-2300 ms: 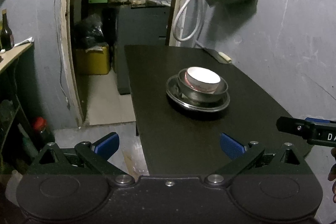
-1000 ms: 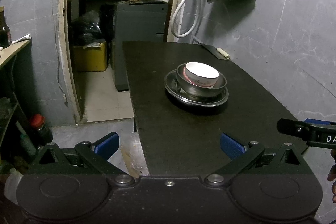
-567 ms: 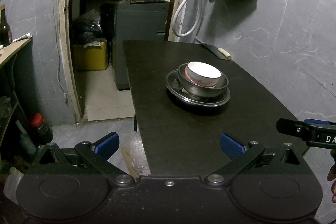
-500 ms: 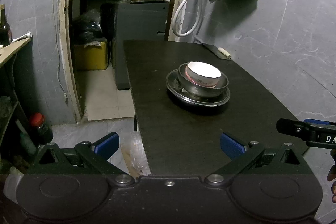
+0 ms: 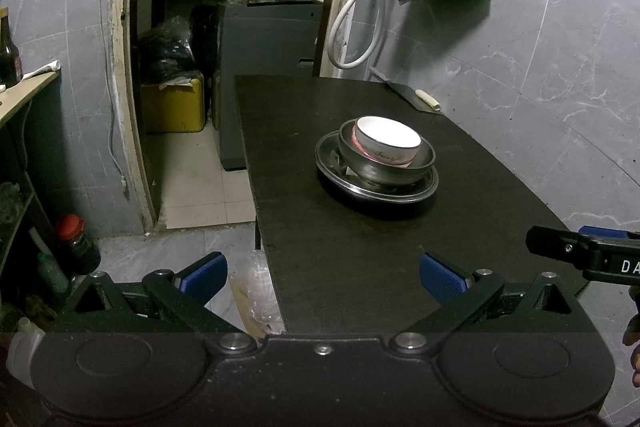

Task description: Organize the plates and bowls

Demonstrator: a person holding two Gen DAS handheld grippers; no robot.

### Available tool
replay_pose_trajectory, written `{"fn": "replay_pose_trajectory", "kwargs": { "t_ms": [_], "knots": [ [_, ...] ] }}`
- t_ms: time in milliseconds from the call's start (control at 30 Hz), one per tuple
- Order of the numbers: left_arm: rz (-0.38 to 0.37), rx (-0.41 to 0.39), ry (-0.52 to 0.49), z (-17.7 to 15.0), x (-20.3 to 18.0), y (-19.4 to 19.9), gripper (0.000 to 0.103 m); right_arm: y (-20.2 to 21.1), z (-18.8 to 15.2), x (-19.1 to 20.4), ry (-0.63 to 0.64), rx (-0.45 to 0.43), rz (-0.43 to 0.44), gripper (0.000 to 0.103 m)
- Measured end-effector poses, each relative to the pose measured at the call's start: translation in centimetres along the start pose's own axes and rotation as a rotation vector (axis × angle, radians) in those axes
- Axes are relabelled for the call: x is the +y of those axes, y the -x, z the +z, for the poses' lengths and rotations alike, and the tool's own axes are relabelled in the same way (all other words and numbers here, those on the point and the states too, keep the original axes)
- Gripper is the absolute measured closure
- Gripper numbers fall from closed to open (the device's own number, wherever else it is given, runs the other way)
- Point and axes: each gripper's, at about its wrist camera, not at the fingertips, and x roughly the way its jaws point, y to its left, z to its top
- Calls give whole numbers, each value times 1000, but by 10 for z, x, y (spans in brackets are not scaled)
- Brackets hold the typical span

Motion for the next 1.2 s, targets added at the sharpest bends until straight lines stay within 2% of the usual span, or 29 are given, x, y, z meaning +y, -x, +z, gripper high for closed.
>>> {"fn": "replay_pose_trajectory", "kwargs": {
  "t_ms": [1200],
  "knots": [
    [-14,10,-6,-5,-9,-3,1,4,-3,-4,-14,-3,-8,0]
  ]
}}
